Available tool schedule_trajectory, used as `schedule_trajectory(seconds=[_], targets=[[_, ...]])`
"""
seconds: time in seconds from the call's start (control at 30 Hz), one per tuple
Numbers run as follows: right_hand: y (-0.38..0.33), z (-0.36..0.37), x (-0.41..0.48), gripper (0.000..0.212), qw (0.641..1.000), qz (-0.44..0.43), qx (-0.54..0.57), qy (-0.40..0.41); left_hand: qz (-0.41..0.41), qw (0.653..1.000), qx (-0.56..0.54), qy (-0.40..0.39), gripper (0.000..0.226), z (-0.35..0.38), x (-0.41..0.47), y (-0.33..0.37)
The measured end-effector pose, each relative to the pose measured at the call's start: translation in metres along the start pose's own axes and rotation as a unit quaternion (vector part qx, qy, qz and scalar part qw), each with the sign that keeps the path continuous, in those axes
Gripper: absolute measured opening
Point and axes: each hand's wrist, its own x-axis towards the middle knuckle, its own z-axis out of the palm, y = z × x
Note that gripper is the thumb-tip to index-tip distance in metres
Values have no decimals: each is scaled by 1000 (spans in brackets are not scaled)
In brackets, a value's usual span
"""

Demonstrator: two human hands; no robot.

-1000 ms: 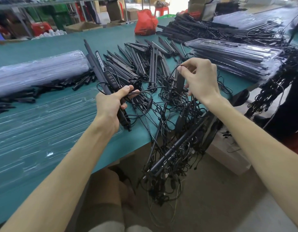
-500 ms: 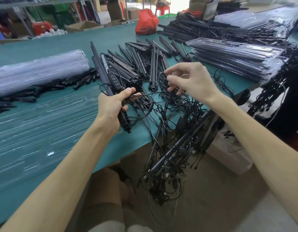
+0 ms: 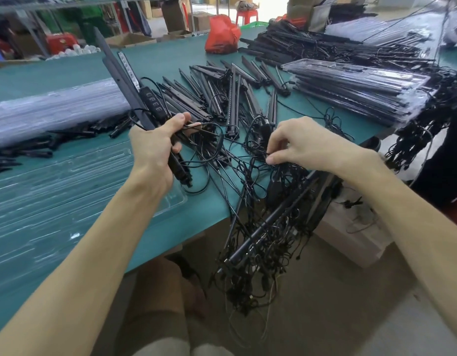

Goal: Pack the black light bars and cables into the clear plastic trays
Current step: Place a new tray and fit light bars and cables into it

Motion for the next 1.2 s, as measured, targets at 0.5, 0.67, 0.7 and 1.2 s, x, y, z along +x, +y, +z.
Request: schedule_trajectory(seconds=[0.5, 0.67, 0.7, 1.2], targets=[[-9, 1, 1, 9, 987, -37, 74, 140, 28, 999, 21, -31, 4, -2, -4, 4], [-7, -2, 1, 9, 989, -41, 84, 112, 18, 999, 25, -32, 8, 1, -4, -2], [-5, -3, 1, 10, 992, -41, 76, 91, 15, 999, 22, -27, 16, 1, -3, -3], [22, -11, -6, 27, 996, -25, 12, -85, -22, 999, -10, 31, 49, -11, -1, -8]])
